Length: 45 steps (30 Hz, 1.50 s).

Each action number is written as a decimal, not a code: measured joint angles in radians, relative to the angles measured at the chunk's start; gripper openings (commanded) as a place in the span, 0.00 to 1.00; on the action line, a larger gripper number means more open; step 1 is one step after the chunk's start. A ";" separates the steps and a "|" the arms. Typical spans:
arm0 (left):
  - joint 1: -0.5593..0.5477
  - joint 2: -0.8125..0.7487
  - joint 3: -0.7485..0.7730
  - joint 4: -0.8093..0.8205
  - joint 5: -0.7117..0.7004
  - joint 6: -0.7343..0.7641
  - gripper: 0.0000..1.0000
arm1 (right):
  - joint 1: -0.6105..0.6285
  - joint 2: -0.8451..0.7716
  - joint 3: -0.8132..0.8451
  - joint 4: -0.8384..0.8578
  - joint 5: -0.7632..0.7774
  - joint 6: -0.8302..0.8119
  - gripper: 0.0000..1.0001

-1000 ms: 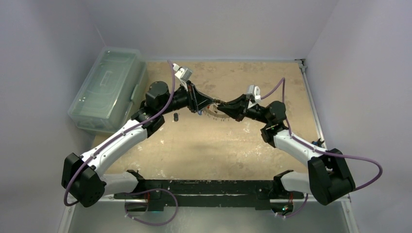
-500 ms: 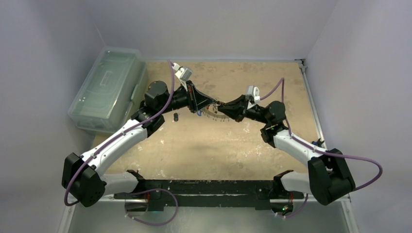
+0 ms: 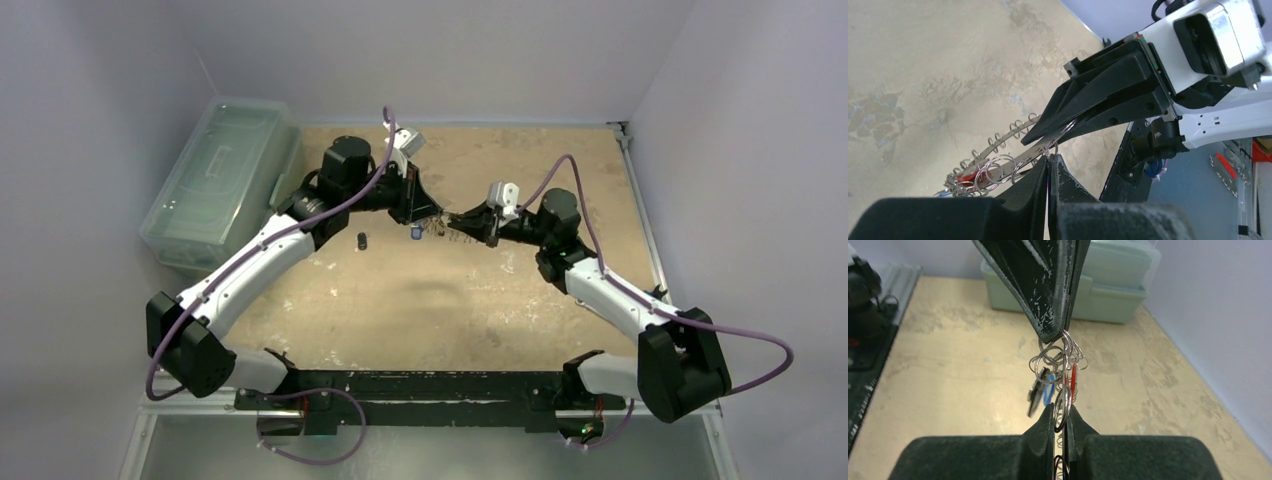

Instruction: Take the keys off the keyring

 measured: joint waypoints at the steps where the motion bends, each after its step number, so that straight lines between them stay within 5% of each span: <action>1: 0.000 0.022 0.028 -0.039 0.003 0.011 0.00 | -0.002 0.000 0.009 -0.042 -0.002 -0.046 0.00; 9: 0.000 0.130 0.084 -0.218 0.021 0.042 0.00 | -0.006 0.000 0.065 -0.362 -0.006 -0.390 0.00; 22: 0.002 0.214 0.062 -0.283 0.116 0.021 0.00 | 0.020 -0.001 0.067 -0.588 0.001 -0.717 0.00; 45: -0.123 0.364 0.077 -0.483 0.097 0.139 0.00 | 0.131 0.019 0.036 -0.878 0.079 -0.989 0.00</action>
